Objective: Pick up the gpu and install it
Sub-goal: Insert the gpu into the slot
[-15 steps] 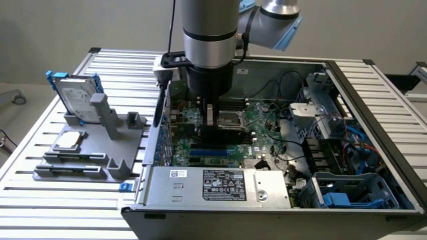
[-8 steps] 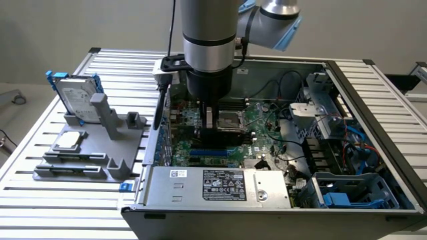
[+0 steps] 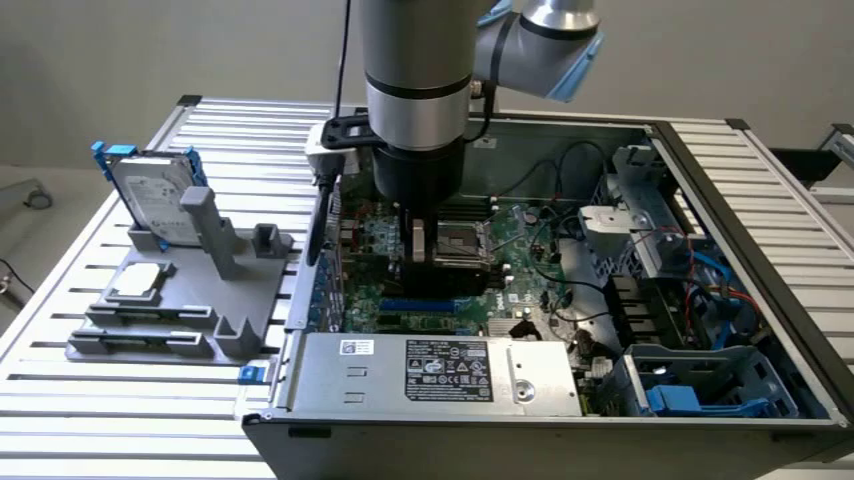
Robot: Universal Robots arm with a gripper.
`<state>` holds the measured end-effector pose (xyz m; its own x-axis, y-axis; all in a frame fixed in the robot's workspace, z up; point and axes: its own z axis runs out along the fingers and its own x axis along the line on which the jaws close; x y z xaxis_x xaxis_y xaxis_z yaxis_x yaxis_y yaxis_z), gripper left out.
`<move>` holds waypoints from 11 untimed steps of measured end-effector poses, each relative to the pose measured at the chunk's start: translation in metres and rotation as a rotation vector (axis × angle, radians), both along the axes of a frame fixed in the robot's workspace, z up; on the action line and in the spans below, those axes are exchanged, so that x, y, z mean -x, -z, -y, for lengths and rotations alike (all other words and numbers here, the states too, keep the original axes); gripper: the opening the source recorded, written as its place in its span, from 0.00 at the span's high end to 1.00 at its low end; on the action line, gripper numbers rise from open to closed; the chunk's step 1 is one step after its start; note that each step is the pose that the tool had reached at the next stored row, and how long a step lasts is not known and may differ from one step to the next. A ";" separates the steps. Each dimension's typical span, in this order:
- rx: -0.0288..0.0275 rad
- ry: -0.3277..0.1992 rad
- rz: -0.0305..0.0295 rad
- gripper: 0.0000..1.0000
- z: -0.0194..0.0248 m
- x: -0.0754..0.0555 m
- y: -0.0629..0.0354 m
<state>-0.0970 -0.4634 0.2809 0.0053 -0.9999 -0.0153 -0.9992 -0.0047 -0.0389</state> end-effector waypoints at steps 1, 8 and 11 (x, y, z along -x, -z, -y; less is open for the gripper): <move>-0.0008 0.000 0.0000 0.74 0.0005 0.000 0.0004; -0.0067 0.000 0.0000 0.74 0.0027 0.000 0.0030; -0.0071 0.000 -0.0001 0.74 0.0031 0.000 0.0030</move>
<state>-0.0970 -0.4665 0.2779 0.0049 -0.9997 -0.0225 -0.9992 -0.0040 -0.0389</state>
